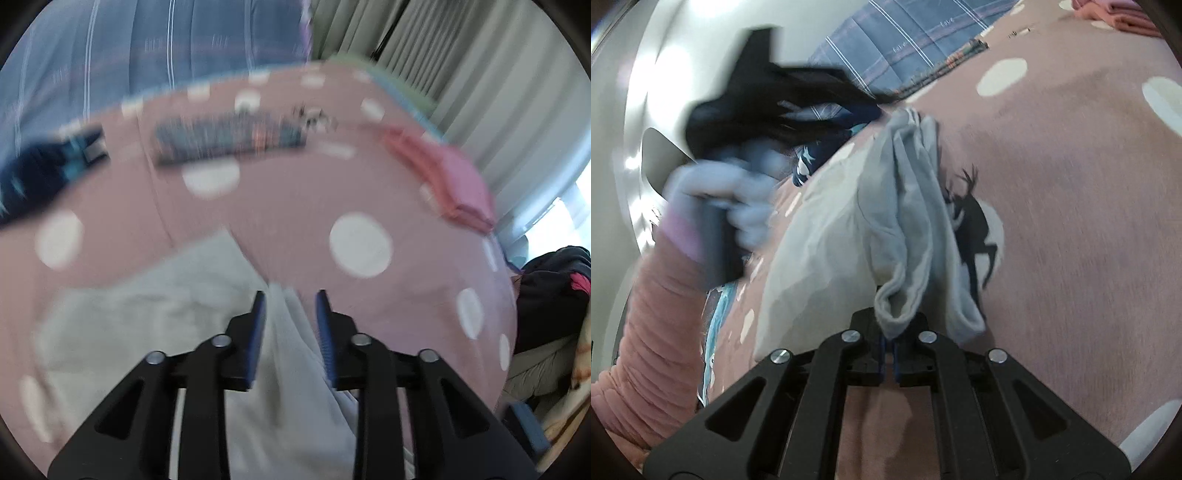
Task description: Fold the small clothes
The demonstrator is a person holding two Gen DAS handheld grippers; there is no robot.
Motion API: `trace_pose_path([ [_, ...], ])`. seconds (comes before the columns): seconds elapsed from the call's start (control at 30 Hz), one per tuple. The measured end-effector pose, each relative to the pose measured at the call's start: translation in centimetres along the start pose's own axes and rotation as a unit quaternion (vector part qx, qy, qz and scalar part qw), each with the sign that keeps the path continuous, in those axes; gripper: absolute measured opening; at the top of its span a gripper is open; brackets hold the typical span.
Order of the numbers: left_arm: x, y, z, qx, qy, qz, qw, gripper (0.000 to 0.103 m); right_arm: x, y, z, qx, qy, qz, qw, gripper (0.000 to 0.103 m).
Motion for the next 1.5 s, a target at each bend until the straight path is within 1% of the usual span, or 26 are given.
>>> trace_pose_path([
  [0.07,-0.4,3.4,-0.7,-0.032,-0.036,0.011,0.9988,0.051,0.1,0.2,-0.1,0.001,-0.002,0.0,1.0,0.006],
  [0.1,-1.0,5.9,-2.1,-0.05,-0.07,0.019,0.9961,0.056,0.1,0.3,0.0,-0.001,-0.002,-0.001,1.0,0.008],
  [0.17,-1.4,8.2,-4.8,-0.061,-0.101,0.029,0.9925,0.06,0.0,0.6,0.0,-0.004,-0.003,-0.006,1.0,0.015],
  [0.27,-1.1,10.4,-11.3,-0.054,-0.132,0.051,0.9885,0.06,-0.1,0.7,-0.1,0.0,-0.007,-0.004,1.0,0.019],
  [0.3,-0.8,10.8,-13.8,-0.047,-0.134,0.061,0.9879,0.06,0.0,0.7,-0.1,0.001,-0.007,-0.003,1.0,0.021],
  [0.37,0.1,11.0,-17.7,-0.03,-0.129,0.073,0.9885,0.06,0.1,0.6,0.1,0.007,-0.002,0.004,1.0,0.035],
  [0.47,1.7,10.9,-21.7,-0.011,-0.094,0.094,0.9911,0.06,0.6,0.0,0.6,0.011,0.018,-0.004,1.0,0.041],
  [0.53,2.4,10.9,-23.2,-0.008,-0.07,0.098,0.9927,0.06,1.0,-0.5,0.9,0.011,0.029,-0.016,0.999,0.039],
  [0.6,2.9,10.6,-24.3,-0.011,-0.058,0.115,0.9916,0.06,1.1,-1.0,1.2,0.008,0.036,-0.034,0.999,0.014],
  [0.63,3.1,10.3,-24.6,-0.011,-0.058,0.12,0.991,0.06,0.9,-1.3,1.4,0.007,0.036,-0.038,0.999,0.007],
  [0.67,3.2,10.1,-24.5,-0.011,-0.056,0.123,0.9908,0.06,0.8,-1.3,1.7,0.005,0.026,-0.033,0.999,0.005],
  [0.77,3.1,9.8,-24.5,-0.015,-0.049,0.128,0.9904,0.06,1.8,1.0,2.8,-0.038,0.014,0.002,0.999,0.005],
  [0.83,3.0,9.7,-24.6,-0.014,-0.044,0.119,0.9918,0.06,2.4,2.2,3.3,-0.051,0.026,-0.005,0.998,0.005],
  [0.9,2.8,9.7,-24.8,-0.014,-0.049,0.117,0.9918,0.06,1.3,1.5,3.1,-0.027,0.025,-0.031,0.999,0.006],
  [0.97,2.9,9.9,-24.9,-0.014,-0.043,0.113,0.9926,0.06,-1.1,-0.1,2.2,0.015,-0.003,-0.055,0.998,0.009],
  [1.03,3.2,10.5,-24.7,-0.02,-0.028,0.105,0.9939,0.06,-1.8,0.0,1.8,0.009,-0.009,-0.042,0.999,0.011],
  [1.07,3.4,11.2,-24.4,-0.032,-0.019,0.1,0.9943,0.056,-1.5,0.6,1.8,0.0,0.0,-0.046,0.999,0.018],
  [1.17,3.5,12.7,-22.8,-0.058,-0.001,0.083,0.9948,0.02,0.0,2.7,2.6,-0.043,0.045,-0.07,0.996,0.02],
  [1.2,3.5,13.0,-22.0,-0.068,0.008,0.074,0.9949,0.013,0.8,3.2,2.9,-0.051,0.062,-0.066,0.995,0.019],
  [1.27,3.4,12.7,-21.1,-0.076,0.014,0.068,0.9947,0.012,2.8,3.4,3.4,-0.057,0.098,-0.04,0.993,0.013],
  [1.33,3.5,10.6,-21.1,-0.05,0.015,0.074,0.9959,0.012,3.9,2.6,3.2,-0.051,0.116,-0.023,0.992,0.013],
  [1.37,3.9,8.6,-21.7,-0.018,0.02,0.084,0.9961,0.012,4.4,1.6,3.0,-0.041,0.125,-0.019,0.991,0.012],
  [1.4,4.5,7.3,-22.5,-0.001,0.025,0.098,0.9949,0.012,4.3,0.0,2.9,-0.024,0.133,-0.037,0.99,0.012],
  [1.43,4.7,6.8,-23.0,-0.002,0.029,0.097,0.9948,0.012,3.9,-0.7,2.8,-0.015,0.133,-0.058,0.989,0.007],
  [1.47,4.7,7.1,-23.5,-0.023,0.029,0.092,0.9951,0.012,2.8,-2.0,2.5,0.002,0.128,-0.107,0.986,0.0],
  [1.5,4.6,7.3,-23.7,-0.024,0.025,0.092,0.9951,0.012,1.8,-2.9,2.3,0.016,0.12,-0.12,0.985,0.0],
])
Point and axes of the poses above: each gripper's, at about its wrist camera, not at the fingertips, and y roughly against the way its jaws point, x to its left, z to its top, the point moved 2 cm from there along -y, roughly the way its jaws point, and after that the axes turned 1 degree about y, right-handed, at the moved point
